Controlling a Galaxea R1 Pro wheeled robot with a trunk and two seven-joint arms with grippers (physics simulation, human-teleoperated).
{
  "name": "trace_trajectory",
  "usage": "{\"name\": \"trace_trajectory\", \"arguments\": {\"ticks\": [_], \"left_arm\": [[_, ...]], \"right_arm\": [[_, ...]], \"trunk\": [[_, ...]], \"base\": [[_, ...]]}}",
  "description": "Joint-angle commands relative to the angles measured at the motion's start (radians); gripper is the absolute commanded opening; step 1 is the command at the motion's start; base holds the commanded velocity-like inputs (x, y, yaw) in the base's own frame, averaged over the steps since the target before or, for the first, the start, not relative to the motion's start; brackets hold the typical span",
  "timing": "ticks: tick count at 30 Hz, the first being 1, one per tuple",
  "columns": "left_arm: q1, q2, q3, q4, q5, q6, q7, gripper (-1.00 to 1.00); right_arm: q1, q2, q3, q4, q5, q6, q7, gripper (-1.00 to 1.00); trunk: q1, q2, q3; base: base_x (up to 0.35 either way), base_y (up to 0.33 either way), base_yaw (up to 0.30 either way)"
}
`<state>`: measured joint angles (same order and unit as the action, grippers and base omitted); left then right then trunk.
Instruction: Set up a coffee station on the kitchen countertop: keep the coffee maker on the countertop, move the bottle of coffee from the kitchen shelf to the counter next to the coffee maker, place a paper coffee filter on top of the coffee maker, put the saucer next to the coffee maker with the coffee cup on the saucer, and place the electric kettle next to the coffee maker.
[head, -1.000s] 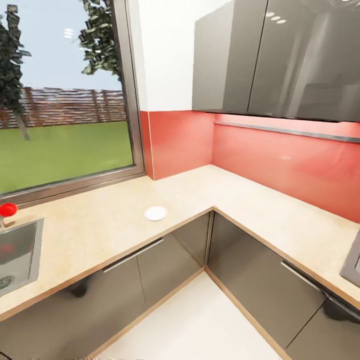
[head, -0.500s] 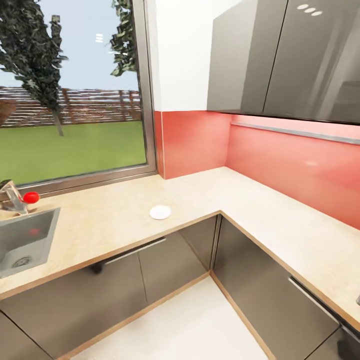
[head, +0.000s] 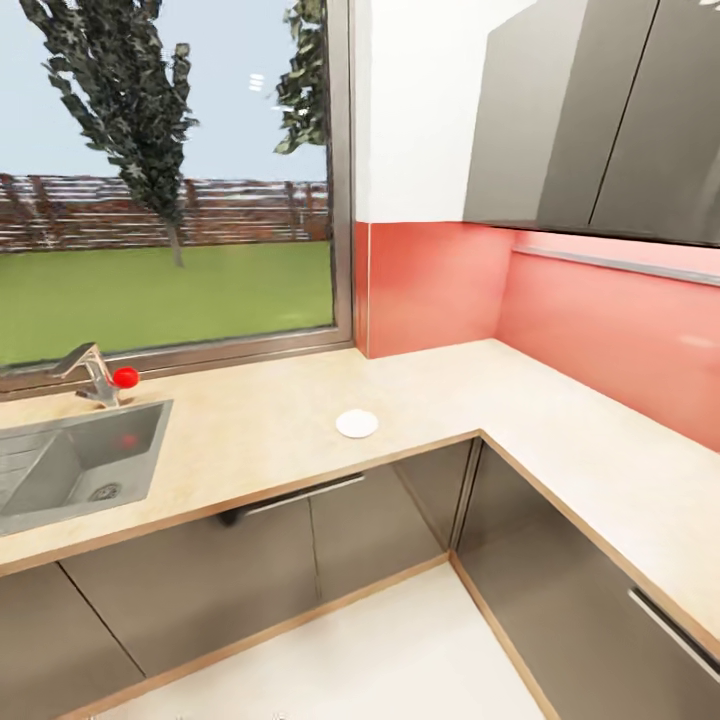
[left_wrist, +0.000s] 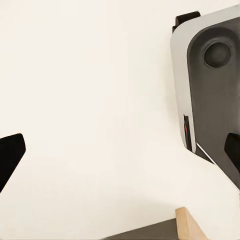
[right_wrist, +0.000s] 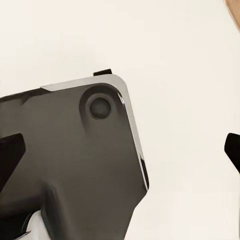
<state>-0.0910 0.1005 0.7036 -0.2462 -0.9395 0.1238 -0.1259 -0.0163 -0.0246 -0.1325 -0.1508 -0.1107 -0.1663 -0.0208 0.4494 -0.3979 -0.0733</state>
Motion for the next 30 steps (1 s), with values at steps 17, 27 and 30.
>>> {"name": "trace_trajectory", "arguments": {"ticks": [17, 27, 30], "left_arm": [[-0.001, -0.001, 0.008, -0.002, -0.007, 0.003, -0.008, 1.00], [-0.001, -0.001, 0.008, -0.001, -0.007, 0.003, -0.008, 1.00], [-0.001, -0.001, 0.008, -0.002, -0.007, 0.003, -0.009, 1.00]], "right_arm": [[-0.001, 0.000, 0.001, 0.000, -0.011, -0.002, 0.003, 1.00], [-0.001, -0.001, 0.001, 0.000, -0.011, -0.004, 0.002, 1.00], [-0.001, -0.001, 0.000, 0.000, -0.011, -0.004, 0.001, 1.00]], "trunk": [[0.001, -0.002, -0.002], [0.001, -0.002, -0.002], [0.001, -0.002, -0.002]], "base": [[0.000, 0.000, 0.281], [0.000, 0.000, 0.282], [0.000, 0.000, 0.282]]}}
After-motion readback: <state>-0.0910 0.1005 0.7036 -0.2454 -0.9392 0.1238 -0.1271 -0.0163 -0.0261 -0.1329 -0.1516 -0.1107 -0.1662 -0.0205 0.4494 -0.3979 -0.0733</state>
